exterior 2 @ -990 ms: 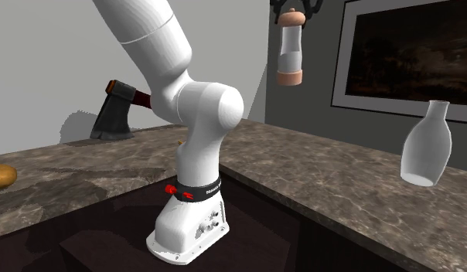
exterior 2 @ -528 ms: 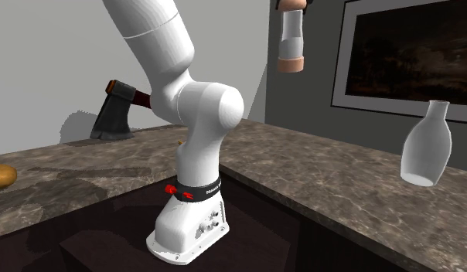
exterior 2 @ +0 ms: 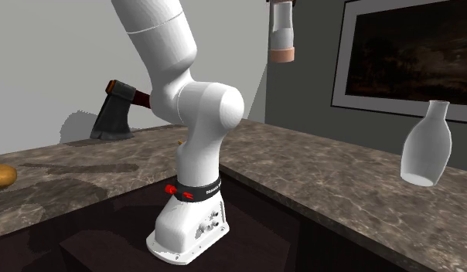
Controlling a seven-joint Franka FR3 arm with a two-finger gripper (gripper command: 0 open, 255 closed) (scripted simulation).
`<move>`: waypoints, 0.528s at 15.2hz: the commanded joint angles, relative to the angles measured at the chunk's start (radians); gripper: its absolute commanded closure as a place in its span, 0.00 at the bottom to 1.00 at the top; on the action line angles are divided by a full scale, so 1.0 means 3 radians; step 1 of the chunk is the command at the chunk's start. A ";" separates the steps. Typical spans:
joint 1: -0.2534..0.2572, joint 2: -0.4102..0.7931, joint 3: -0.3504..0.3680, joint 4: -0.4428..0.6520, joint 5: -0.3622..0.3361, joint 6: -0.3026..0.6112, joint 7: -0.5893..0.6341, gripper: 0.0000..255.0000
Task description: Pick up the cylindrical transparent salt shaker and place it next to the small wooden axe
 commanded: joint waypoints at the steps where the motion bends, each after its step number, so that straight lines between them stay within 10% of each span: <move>1: 0.0020 0.0004 0.0135 -0.0027 0.0109 0.0031 0.0190 1.00; 8: 0.0121 0.0186 0.0571 0.0042 0.0466 0.0180 0.0804 1.00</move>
